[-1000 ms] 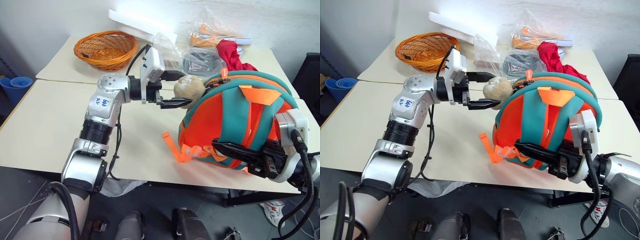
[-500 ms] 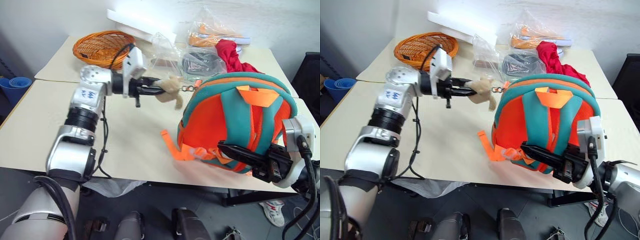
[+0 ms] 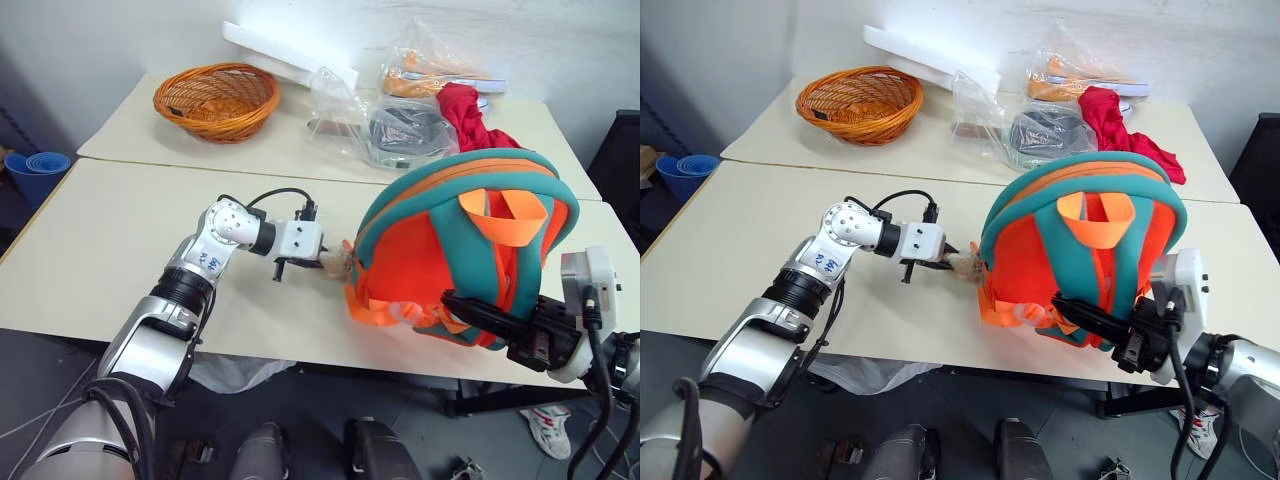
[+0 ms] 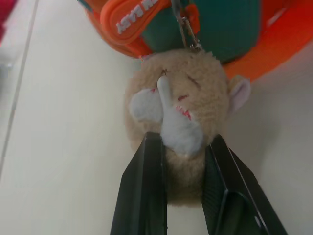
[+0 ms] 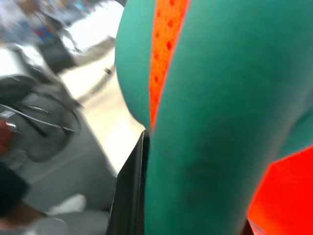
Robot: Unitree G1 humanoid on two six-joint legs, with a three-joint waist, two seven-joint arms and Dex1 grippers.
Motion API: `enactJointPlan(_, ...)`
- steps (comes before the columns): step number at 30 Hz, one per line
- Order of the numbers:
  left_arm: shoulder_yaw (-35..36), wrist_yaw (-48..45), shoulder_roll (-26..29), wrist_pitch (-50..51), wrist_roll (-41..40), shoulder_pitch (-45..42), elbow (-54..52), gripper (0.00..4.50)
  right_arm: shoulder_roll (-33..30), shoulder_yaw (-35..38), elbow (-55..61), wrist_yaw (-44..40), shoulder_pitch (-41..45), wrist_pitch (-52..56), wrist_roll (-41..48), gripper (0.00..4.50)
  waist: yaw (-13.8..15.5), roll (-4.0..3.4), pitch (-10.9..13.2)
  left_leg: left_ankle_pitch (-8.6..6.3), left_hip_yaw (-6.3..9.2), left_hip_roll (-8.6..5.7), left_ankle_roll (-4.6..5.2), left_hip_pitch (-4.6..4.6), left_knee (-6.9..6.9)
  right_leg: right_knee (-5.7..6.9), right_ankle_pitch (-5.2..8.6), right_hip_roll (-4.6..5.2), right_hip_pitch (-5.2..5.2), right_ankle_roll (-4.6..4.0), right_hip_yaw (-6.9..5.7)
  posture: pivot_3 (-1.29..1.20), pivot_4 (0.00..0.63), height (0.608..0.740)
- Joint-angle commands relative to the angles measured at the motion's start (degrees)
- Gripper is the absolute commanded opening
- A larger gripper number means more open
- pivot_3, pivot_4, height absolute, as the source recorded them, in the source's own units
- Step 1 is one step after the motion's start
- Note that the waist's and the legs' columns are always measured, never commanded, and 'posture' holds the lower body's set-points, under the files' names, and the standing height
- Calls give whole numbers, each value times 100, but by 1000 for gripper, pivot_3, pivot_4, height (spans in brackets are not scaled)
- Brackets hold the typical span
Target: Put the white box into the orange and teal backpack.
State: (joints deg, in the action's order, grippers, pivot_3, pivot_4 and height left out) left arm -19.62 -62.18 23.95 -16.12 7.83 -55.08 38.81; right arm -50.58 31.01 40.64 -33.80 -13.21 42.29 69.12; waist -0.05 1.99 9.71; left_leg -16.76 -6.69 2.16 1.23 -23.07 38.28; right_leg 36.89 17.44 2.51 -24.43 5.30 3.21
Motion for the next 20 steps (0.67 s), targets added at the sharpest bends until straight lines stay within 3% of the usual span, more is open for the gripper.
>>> enactJointPlan(1,418,-333,145,1081,-570,300,-390,1184,-5,248,-96,-84,-117,-123,-317,692,-6,0,0,0,0,0,0,0,-1,1,0,-1,-1,0,-1,0,150,740)
enactJointPlan(4,850,-891,430,2215,-1296,557,-969,2173,-131,771,-283,-561,-510,-70,-512,1734,-29,0,0,1,0,10,-2,-2,-2,4,1,-9,-6,-1,-2,0,150,740)
enactJointPlan(11,2282,-1617,1458,5487,-3331,417,-1703,4197,-603,3212,-1388,-2666,-2014,378,-805,3909,-16,-1,2,1,0,4,-3,-3,0,6,2,-16,-5,-2,-8,0,150,740)
enactJointPlan(13,2514,-1692,1812,5865,-3573,395,-1819,4500,-727,3799,-1844,-3209,-2311,473,-903,4470,-26,-1,2,1,6,5,-3,0,-5,-3,2,-18,-1,-2,-15,0,150,740)
enactJointPlan(17,2905,-1949,2507,6075,-3878,533,-2024,4500,-1004,4565,-2854,-3639,-2342,520,-1198,4470,-41,0,2,-1,-5,0,-4,17,-10,-3,3,-7,7,-2,-32,0,150,740)
enactJointPlan(20,2943,-1438,2387,5589,-3650,939,-2339,4500,-816,4135,-3050,-3066,-1693,223,-1408,4470,-38,0,2,-5,-2,3,-11,54,-23,-14,8,-2,40,-11,-37,0,150,740)
